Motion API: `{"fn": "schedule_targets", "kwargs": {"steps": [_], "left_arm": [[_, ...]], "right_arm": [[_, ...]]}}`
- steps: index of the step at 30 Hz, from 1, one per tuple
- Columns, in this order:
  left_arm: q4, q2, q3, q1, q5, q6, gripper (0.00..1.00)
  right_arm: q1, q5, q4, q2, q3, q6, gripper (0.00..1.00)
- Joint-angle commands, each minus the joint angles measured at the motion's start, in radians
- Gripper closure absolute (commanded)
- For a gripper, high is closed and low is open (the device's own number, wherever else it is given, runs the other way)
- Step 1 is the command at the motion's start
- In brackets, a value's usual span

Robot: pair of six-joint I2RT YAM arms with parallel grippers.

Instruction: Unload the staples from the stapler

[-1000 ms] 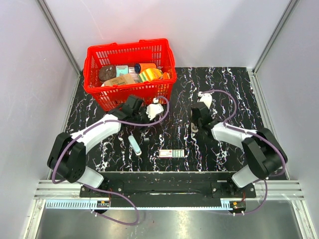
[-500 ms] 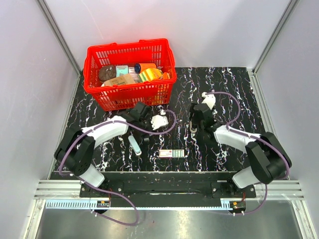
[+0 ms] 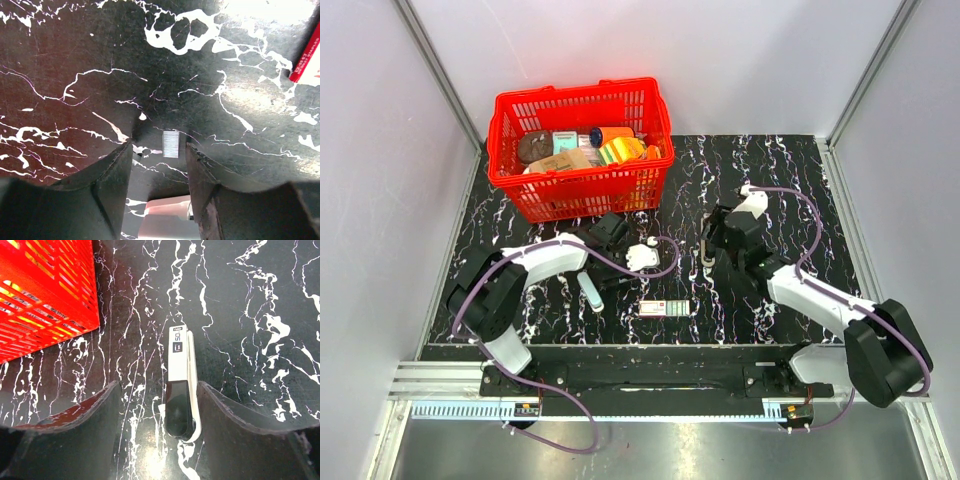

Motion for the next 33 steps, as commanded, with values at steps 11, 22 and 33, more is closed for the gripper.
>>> {"fn": "schedule_targets", "kwargs": {"steps": [11,22,33], "left_arm": [[0.018,0.060,0.079,-0.036,0.020,-0.004,0.71],[-0.051,0.112,0.195,-0.033,0.074,-0.088,0.89],[-0.164,0.053,0.181,-0.004,0.068,-0.042,0.64]], "right_arm": [[-0.003,-0.041,0.027,-0.060,-0.025,0.011,0.57],[-0.002,-0.027,0.009,-0.055,-0.019,0.009,0.72],[-0.003,-0.036,0.012,-0.067,-0.022,0.017,0.50]]}}
